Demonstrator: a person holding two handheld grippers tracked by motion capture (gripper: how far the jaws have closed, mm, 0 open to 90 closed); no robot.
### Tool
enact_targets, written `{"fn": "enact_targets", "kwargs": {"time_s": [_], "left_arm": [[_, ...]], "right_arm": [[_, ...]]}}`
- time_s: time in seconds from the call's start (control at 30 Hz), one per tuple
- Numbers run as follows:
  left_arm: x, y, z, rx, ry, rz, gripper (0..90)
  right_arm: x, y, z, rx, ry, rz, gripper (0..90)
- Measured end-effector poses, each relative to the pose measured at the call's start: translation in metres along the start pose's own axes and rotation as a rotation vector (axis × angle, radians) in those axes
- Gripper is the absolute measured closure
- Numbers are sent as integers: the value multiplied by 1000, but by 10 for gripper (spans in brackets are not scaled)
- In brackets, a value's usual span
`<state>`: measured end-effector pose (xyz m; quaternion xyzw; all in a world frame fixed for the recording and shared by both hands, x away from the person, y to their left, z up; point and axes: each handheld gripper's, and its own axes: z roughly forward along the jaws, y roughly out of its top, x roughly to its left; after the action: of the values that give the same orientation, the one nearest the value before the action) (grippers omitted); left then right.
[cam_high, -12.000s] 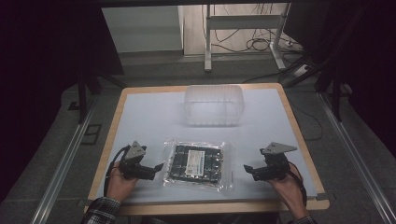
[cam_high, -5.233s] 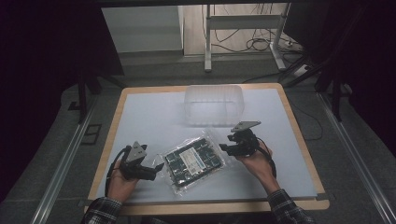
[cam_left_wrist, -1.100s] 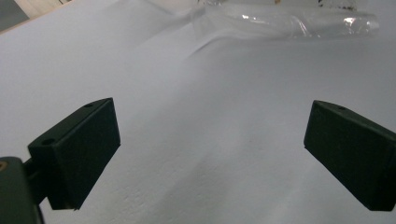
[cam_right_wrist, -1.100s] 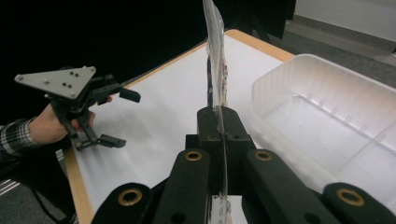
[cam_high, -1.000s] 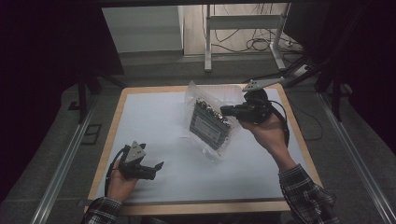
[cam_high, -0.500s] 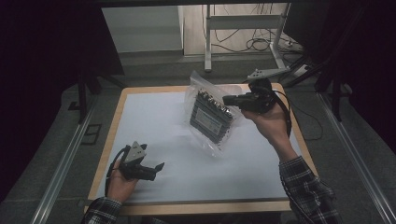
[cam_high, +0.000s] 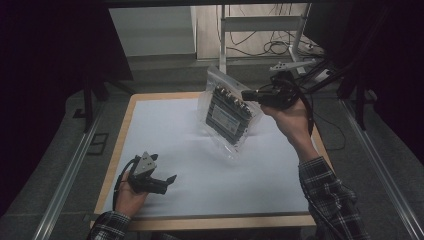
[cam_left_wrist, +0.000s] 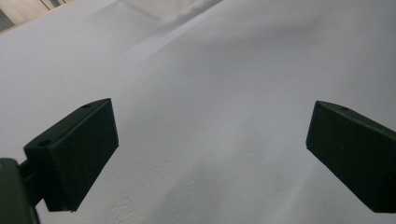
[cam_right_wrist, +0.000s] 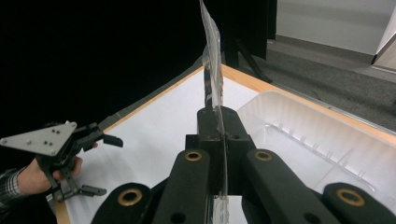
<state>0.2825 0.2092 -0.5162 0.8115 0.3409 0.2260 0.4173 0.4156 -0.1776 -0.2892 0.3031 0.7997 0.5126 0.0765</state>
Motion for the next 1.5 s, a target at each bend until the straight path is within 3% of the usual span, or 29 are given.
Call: {"fn": "enact_targets", "kwargs": {"time_s": [0.43,0.8,1.07,1.5], "left_arm": [[0,0,-1,-22,7,11,15],[-1,1,-1,-17,-38,-2,14],[-1,1,-1,-14,-43,-4,15],[-1,0,0,-15,-44,-10,19]], "right_arm": [[-17,22,9,-7,-41,16,891],[-33,39,21,-19,-69,20,891],[-42,53,29,-28,-88,2,891],[-63,67,56,-23,-130,-9,891]]}}
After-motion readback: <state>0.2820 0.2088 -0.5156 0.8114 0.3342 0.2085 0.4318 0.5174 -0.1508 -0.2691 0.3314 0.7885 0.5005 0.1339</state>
